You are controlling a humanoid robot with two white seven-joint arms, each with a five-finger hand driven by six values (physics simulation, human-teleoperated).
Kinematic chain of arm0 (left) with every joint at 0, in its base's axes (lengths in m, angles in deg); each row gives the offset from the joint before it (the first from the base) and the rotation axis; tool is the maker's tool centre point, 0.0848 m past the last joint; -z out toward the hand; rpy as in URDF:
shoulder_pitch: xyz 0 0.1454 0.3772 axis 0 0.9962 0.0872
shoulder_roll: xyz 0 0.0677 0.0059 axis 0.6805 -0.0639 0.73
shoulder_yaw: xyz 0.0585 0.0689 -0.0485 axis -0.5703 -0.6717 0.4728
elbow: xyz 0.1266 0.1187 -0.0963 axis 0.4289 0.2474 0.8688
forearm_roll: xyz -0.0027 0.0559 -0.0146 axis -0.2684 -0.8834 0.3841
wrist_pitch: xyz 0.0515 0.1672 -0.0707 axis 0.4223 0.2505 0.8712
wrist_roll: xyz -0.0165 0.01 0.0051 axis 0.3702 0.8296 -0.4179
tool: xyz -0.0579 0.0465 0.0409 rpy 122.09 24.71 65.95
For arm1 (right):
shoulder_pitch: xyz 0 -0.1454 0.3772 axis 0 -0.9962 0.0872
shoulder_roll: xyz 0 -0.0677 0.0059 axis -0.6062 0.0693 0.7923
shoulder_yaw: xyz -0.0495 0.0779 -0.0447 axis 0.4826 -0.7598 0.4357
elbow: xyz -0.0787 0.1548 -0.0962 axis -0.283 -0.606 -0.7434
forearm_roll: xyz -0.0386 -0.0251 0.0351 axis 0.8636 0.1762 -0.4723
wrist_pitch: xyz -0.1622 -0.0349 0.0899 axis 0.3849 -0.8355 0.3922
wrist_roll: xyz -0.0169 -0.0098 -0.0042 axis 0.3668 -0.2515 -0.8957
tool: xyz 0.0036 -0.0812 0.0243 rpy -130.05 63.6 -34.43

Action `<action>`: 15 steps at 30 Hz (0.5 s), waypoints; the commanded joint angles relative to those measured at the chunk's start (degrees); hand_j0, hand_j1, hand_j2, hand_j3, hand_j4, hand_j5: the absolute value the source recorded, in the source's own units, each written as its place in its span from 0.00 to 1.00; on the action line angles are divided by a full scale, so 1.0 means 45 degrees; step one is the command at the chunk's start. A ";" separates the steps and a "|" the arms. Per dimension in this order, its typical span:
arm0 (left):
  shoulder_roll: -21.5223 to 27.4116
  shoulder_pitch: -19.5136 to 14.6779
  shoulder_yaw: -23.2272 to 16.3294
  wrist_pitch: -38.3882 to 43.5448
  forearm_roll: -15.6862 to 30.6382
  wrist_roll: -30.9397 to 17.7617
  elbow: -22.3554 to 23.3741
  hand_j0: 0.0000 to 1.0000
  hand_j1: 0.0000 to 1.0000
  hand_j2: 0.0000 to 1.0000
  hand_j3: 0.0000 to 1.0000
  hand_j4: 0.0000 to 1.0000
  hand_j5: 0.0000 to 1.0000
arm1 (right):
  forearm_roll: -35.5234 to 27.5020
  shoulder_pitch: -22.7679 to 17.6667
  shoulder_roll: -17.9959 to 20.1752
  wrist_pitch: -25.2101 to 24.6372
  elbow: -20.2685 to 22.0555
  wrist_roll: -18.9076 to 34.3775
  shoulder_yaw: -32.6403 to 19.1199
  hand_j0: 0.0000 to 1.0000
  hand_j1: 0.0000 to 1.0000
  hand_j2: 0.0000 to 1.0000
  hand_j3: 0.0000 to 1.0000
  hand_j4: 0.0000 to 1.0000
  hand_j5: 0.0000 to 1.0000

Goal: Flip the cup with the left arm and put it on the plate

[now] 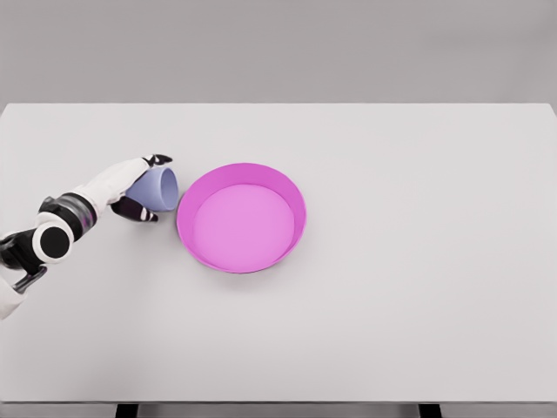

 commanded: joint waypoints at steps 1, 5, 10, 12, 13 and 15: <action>-0.0003 0.0000 -0.0015 -0.0001 0.0073 -0.0035 -0.0084 0.77 0.77 0.77 0.77 0.77 0.77 | 0.0006 0.0000 0.0000 0.0000 -0.0004 0.0002 -0.0002 1.00 1.00 1.00 1.00 1.00 1.00; 0.0017 0.0000 0.0044 -0.0001 0.0151 -0.0035 -0.0103 0.73 0.73 0.73 0.73 0.73 0.73 | 0.0006 0.0000 0.0000 0.0000 -0.0004 0.0002 -0.0002 1.00 1.00 1.00 1.00 1.00 1.00; 0.0095 0.0000 0.0239 -0.0021 0.0365 -0.0015 -0.0103 0.73 0.73 0.73 0.73 0.73 0.73 | -0.0014 0.0000 0.0000 0.0000 -0.0004 0.0002 -0.0002 1.00 1.00 1.00 1.00 1.00 1.00; 0.0153 0.0000 0.0453 -0.0021 0.0619 0.0004 -0.0103 0.73 0.73 0.73 0.73 0.73 0.73 | 0.0006 0.0000 0.0000 0.0000 -0.0004 0.0002 -0.0002 1.00 1.00 1.00 1.00 1.00 1.00; 0.0153 0.0000 0.0591 -0.0021 0.0834 0.0004 -0.0123 0.73 0.73 0.73 0.73 0.73 0.73 | 0.0006 0.0000 0.0000 0.0000 -0.0004 0.0002 0.0017 1.00 1.00 1.00 1.00 1.00 1.00; 0.0153 0.0000 0.0845 -0.0021 0.1225 0.0024 -0.0103 0.73 0.73 0.73 0.73 0.73 0.73 | -0.0014 0.0000 0.0000 0.0000 -0.0004 0.0002 -0.0002 1.00 1.00 1.00 1.00 1.00 1.00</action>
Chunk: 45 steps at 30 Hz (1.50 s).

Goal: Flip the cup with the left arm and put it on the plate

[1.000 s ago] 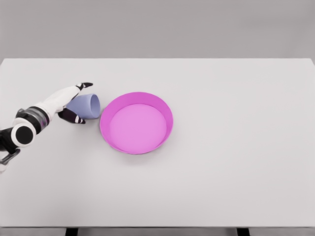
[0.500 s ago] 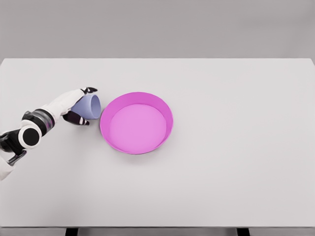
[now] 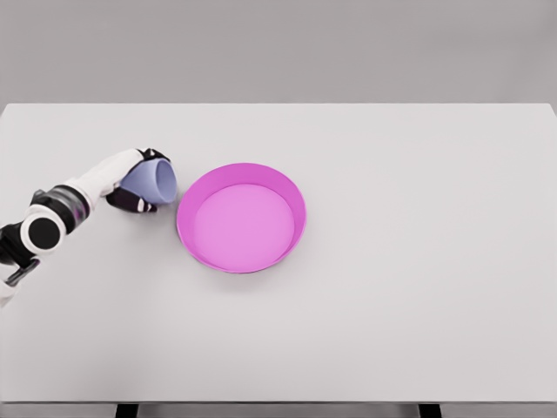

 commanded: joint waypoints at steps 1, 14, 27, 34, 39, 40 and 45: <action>0.0024 0.0000 0.0422 -0.0002 0.0455 0.0044 0.0001 0.73 0.73 0.73 0.73 0.73 0.73 | 0.0010 0.0000 0.0000 0.0000 -0.0004 0.0002 -0.0006 1.00 1.00 1.00 1.00 1.00 1.00; -0.0151 0.0215 0.2081 -0.0178 0.1627 0.0083 -0.0760 0.70 0.70 0.70 0.70 0.70 0.70 | 0.0010 0.0000 0.0000 0.0000 -0.0004 0.0002 -0.0006 1.00 1.00 1.00 1.00 1.00 1.00; -0.0757 0.0898 0.3371 -0.3029 0.4655 -0.0014 -0.1034 0.72 0.72 0.72 0.72 0.72 0.72 | 0.0010 0.0000 0.0000 0.0000 -0.0004 0.0002 0.0014 1.00 1.00 1.00 1.00 1.00 1.00; -0.1538 0.1426 0.3645 -0.4026 0.5553 0.0005 -0.1034 0.73 0.73 0.73 0.73 0.73 0.73 | 0.0010 0.0000 0.0000 0.0000 -0.0004 0.0002 -0.0006 1.00 1.00 1.00 1.00 1.00 1.00; -0.2260 0.1680 0.3645 -0.4690 0.6666 0.0005 -0.1034 0.73 0.73 0.73 0.73 0.73 0.73 | 0.0010 0.0000 0.0000 0.0000 -0.0004 0.0002 0.0013 1.00 1.00 1.00 1.00 1.00 1.00; -0.2476 0.1719 0.3645 -0.4709 0.6667 0.0005 -0.0995 0.73 0.73 0.73 0.73 0.73 0.73 | 0.0010 0.0000 0.0000 0.0000 -0.0004 0.0002 0.0013 1.00 1.00 1.00 1.00 1.00 1.00; -0.2925 0.2070 0.3625 -0.5119 0.7038 0.0083 -0.1131 0.73 0.73 0.73 0.73 0.73 0.73 | 0.0009 0.0000 0.0000 0.0000 -0.0004 0.0002 -0.0006 1.00 1.00 1.00 1.00 1.00 1.00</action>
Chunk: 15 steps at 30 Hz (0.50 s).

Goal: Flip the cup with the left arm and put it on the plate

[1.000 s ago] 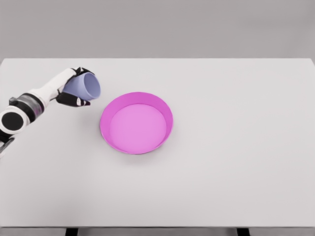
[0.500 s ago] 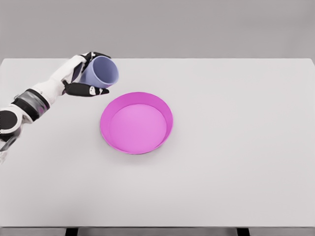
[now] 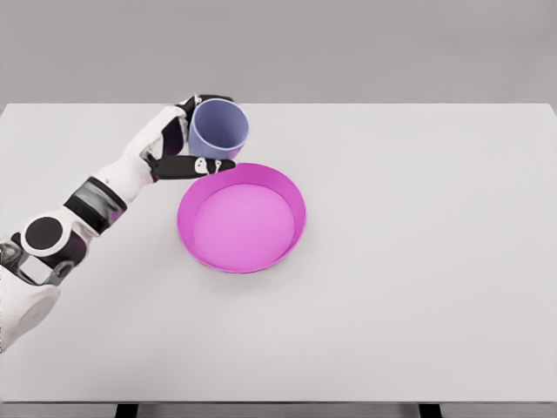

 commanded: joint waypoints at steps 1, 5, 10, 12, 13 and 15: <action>-0.0190 0.0000 0.0003 -0.0191 0.0302 0.0058 -0.0127 0.73 0.73 0.73 0.73 0.73 0.73 | -0.0015 0.0000 0.0000 0.0000 -0.0004 0.0002 -0.0006 1.00 1.00 1.00 1.00 1.00 1.00; -0.0795 0.0430 -0.0036 -0.0230 0.0615 0.0058 -0.0303 0.75 0.75 0.75 0.75 0.75 0.75 | 0.0004 0.0000 0.0000 0.0000 -0.0004 0.0002 0.0013 1.00 1.00 1.00 1.00 1.00 1.00; -0.1206 0.0781 -0.0056 -0.0249 0.0810 0.0058 -0.0127 0.75 0.75 0.75 0.75 0.75 0.75 | 0.0004 0.0000 0.0000 0.0000 -0.0004 0.0002 -0.0006 1.00 1.00 1.00 1.00 1.00 1.00; -0.1401 0.0918 -0.0076 -0.0230 0.0849 0.0058 0.0048 0.75 0.75 0.75 0.75 0.75 0.75 | -0.0015 0.0000 0.0000 0.0000 -0.0004 0.0002 -0.0006 1.00 1.00 1.00 1.00 1.00 1.00; -0.1615 0.0977 -0.0076 -0.0230 0.0849 0.0058 0.0263 0.75 0.75 0.75 0.75 0.75 0.75 | 0.0004 0.0000 0.0000 0.0000 -0.0004 0.0002 0.0013 1.00 1.00 1.00 1.00 1.00 1.00; -0.1694 0.1113 -0.0076 -0.0249 0.0849 0.0058 0.0458 0.76 0.76 0.76 0.76 0.76 0.76 | 0.0004 0.0000 0.0000 0.0000 -0.0004 0.0002 -0.0006 1.00 1.00 1.00 1.00 1.00 1.00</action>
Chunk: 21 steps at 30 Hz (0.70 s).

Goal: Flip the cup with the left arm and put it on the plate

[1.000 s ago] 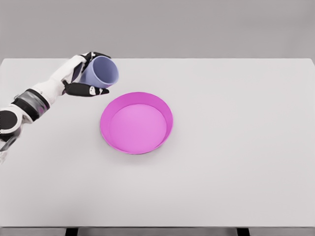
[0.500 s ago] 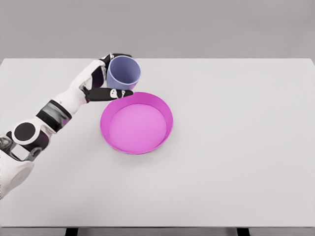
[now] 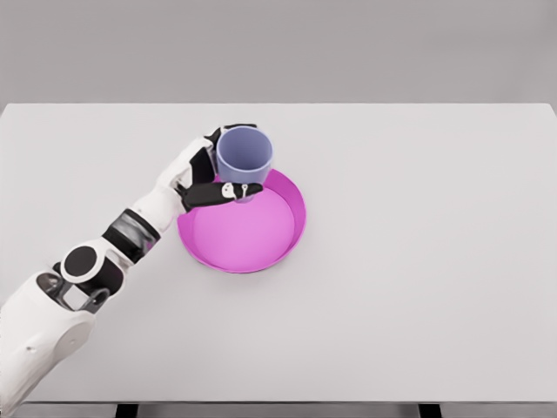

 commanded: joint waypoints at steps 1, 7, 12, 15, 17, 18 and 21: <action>-0.0305 0.0000 0.0001 -0.0014 0.0016 0.0001 0.0388 0.76 0.76 0.76 0.76 0.76 0.76 | 0.0005 0.0000 0.0000 0.0000 -0.0004 0.0002 0.0019 1.00 1.00 1.00 1.00 1.00 1.00; -0.1067 0.0098 -0.0038 -0.0365 0.0035 0.0001 0.1598 0.76 0.76 0.76 0.76 0.76 0.76 | 0.0005 0.0000 0.0000 0.0000 -0.0004 0.0002 0.0000 1.00 1.00 1.00 1.00 1.00 1.00; -0.1321 0.0293 -0.0058 -0.0365 0.0016 0.0001 0.1911 0.78 0.78 0.78 0.78 0.78 0.78 | 0.0005 0.0000 0.0000 0.0000 -0.0004 0.0002 0.0000 1.00 1.00 1.00 1.00 1.00 1.00; -0.1360 0.0332 -0.0058 -0.0365 0.0016 0.0001 0.2067 0.78 0.78 0.78 0.78 0.78 0.78 | 0.0005 0.0000 0.0000 0.0000 -0.0004 0.0002 0.0000 1.00 1.00 1.00 1.00 1.00 1.00; -0.1458 0.0371 -0.0077 -0.0365 0.0016 0.0001 0.2204 0.78 0.78 0.78 0.78 0.78 0.78 | -0.0014 0.0000 0.0000 0.0000 -0.0004 0.0002 0.0000 1.00 1.00 1.00 1.00 1.00 1.00; -0.1516 0.0391 -0.0058 -0.0365 0.0016 0.0001 0.2204 0.78 0.78 0.78 0.78 0.78 0.78 | 0.0005 0.0000 0.0000 0.0000 -0.0004 0.0002 0.0000 1.00 1.00 1.00 1.00 1.00 1.00; -0.1516 0.0469 -0.0058 -0.0365 -0.0004 0.0001 0.2263 0.79 0.79 0.79 0.79 0.79 0.79 | 0.0005 0.0000 0.0000 0.0000 -0.0004 0.0002 0.0000 1.00 1.00 1.00 1.00 1.00 1.00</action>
